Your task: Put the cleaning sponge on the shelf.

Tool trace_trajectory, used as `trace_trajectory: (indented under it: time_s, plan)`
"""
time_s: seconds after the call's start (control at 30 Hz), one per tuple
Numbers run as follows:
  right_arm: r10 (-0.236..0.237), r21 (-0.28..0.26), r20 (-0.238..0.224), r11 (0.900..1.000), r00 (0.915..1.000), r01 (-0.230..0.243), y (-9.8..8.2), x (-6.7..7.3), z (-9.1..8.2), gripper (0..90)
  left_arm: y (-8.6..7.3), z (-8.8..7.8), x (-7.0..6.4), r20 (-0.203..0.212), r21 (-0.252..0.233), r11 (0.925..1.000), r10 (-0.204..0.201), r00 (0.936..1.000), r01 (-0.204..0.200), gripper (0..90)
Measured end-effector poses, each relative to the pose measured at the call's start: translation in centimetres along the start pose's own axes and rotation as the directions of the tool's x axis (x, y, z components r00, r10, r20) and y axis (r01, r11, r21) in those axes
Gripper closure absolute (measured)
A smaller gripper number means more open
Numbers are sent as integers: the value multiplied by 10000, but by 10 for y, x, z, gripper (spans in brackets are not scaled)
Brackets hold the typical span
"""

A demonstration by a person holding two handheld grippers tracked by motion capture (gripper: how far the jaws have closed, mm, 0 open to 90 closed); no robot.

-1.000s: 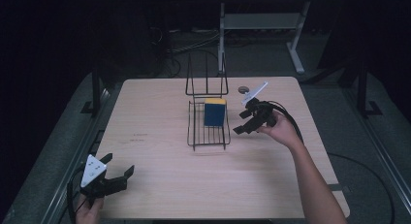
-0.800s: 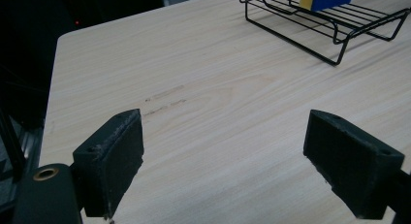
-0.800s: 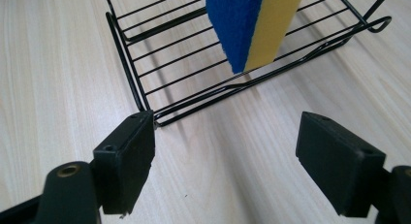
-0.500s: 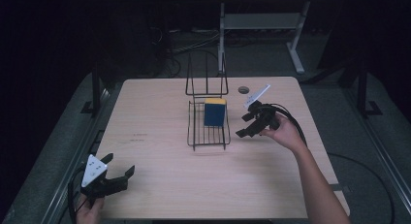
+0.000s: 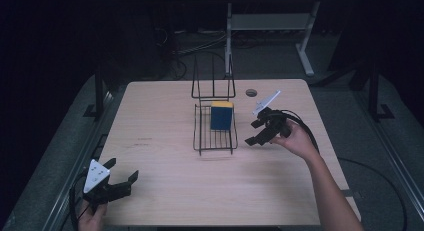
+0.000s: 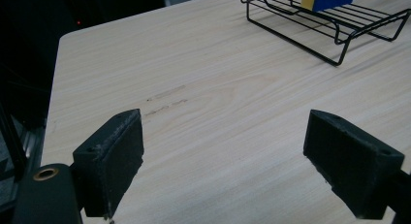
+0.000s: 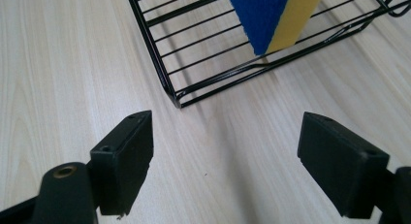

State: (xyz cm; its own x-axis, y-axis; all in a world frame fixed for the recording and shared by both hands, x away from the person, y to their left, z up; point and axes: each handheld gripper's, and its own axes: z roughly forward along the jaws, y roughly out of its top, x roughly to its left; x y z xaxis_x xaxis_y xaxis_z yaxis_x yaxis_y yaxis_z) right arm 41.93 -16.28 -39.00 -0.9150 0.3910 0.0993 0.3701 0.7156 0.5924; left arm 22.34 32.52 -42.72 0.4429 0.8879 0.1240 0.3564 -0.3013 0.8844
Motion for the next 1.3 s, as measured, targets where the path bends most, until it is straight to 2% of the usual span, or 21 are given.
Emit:
trace_trajectory:
  time_s: [0.13,0.2,0.27,0.33,0.5,0.57,0.63,1.03,1.3]
  plan:
    - [71,97,-26,9999,10000,-71,-6,1,0,198,0,0,0,12,-2,10000,-11,10000,11,139]
    - [190,230,-208,9996,9996,-185,-8,1,2,195,0,1,-1,4,23,10000,-39,10000,39,139]
    - [144,135,-83,9998,9999,-143,-10,3,1,198,0,0,-1,14,4,10000,-32,10000,32,139]
    - [231,28,-196,9997,9995,-231,-13,3,0,198,0,0,-1,11,0,10000,-18,10000,18,139]
    - [281,127,-183,9995,9994,-279,-21,5,0,197,0,1,-2,22,27,10000,-6,10000,6,139]
    - [182,49,-40,9998,9998,-182,-23,7,-1,198,0,1,-2,29,14,10000,-15,10000,15,139]
    - [367,-23,-82,9993,9993,-367,-25,8,-3,197,0,1,-2,19,23,10000,13,10000,-13,139]
    - [375,43,23,9993,9993,-375,-41,14,-7,191,0,2,-2,22,73,10000,-41,10000,41,139]
    - [355,-114,76,9993,9993,-354,-51,19,-10,191,0,1,-2,-5,45,10000,-15,10000,15,139]
